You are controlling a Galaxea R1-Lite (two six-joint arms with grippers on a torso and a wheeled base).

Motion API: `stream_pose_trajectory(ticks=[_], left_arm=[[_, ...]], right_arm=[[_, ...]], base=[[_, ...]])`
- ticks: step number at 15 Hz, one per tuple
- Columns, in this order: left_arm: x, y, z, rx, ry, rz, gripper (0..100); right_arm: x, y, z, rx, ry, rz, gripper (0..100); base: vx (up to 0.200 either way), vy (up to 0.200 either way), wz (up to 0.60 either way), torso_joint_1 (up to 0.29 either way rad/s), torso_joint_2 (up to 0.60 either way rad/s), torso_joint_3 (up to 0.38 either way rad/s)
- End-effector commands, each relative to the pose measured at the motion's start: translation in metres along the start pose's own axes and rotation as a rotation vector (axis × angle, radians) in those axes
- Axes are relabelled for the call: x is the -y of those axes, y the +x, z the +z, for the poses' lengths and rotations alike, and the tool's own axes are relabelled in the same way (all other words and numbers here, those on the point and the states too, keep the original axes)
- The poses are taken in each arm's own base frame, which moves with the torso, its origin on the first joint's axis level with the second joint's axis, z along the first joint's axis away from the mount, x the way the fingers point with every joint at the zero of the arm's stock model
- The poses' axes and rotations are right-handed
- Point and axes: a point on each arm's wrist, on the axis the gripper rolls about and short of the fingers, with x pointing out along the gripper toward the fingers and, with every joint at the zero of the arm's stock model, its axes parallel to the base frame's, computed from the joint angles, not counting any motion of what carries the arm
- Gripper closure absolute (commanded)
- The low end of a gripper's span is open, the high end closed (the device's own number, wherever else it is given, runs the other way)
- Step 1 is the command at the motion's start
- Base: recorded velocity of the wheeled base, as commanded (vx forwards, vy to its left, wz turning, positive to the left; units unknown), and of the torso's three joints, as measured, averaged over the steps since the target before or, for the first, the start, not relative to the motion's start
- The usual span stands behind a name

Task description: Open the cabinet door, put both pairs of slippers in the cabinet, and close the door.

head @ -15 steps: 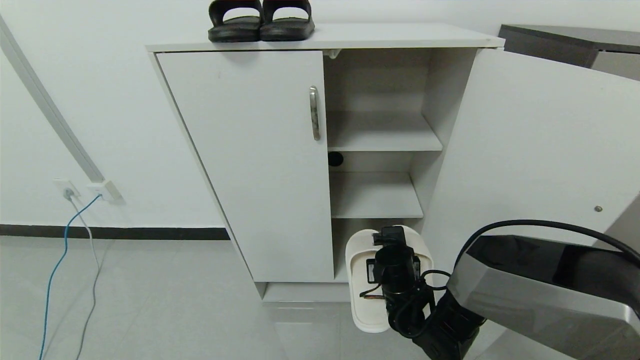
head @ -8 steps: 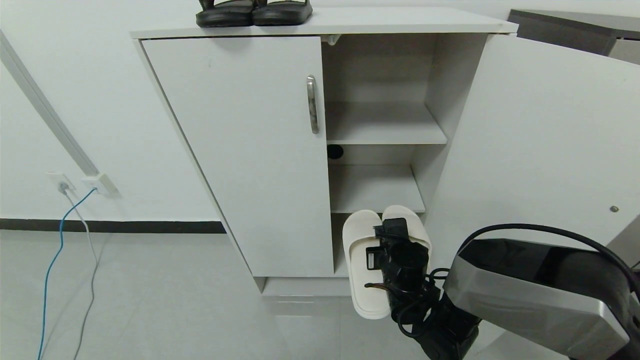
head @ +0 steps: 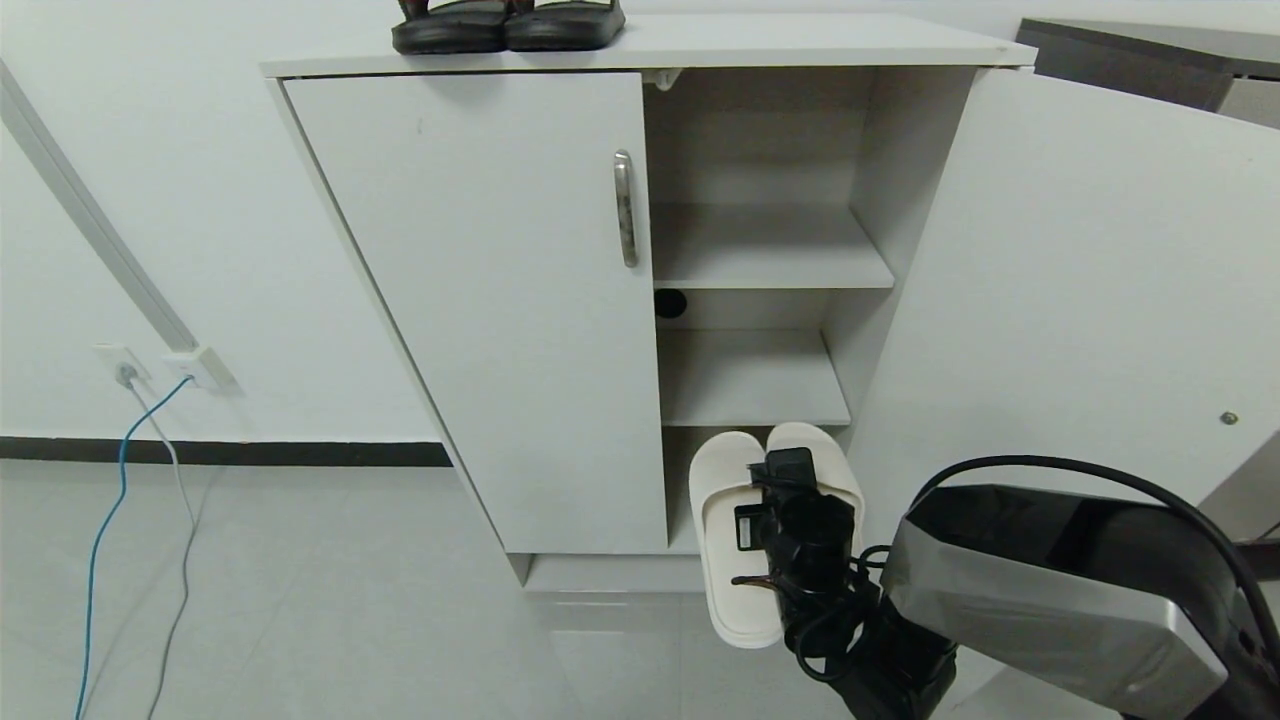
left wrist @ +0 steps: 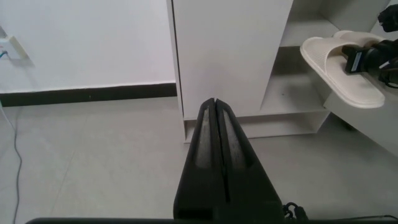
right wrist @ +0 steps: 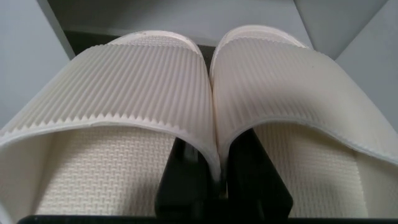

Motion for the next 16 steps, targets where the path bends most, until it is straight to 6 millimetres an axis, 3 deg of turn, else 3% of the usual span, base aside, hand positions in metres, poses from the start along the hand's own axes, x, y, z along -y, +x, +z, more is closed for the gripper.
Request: stream_pose_trajectory(ticks=[1,10,16], left_arm=[[0.0,0.0001,0.0001,-0.001,0.0,0.0,100],[0.0,0.0,0.0,0.0,0.0,0.0,100],[0.0,0.0001,0.0001,-0.001,-0.001,0.0,100]], right_arm=[[0.0003,0.0012,-0.0023,-0.002,-0.001,-0.002,100],[0.0015,0.0019,0.0004,0.004,0.004,-0.007,100],[0.0077,0.0105,0.0037,0.016,0.02,0.017,100]], base=[[0.0,0.0,0.0,0.0,0.0,0.0],[0.2,0.0,0.0,0.0,0.0,0.001],[0.0,0.0,0.0,0.0,0.0,0.0]])
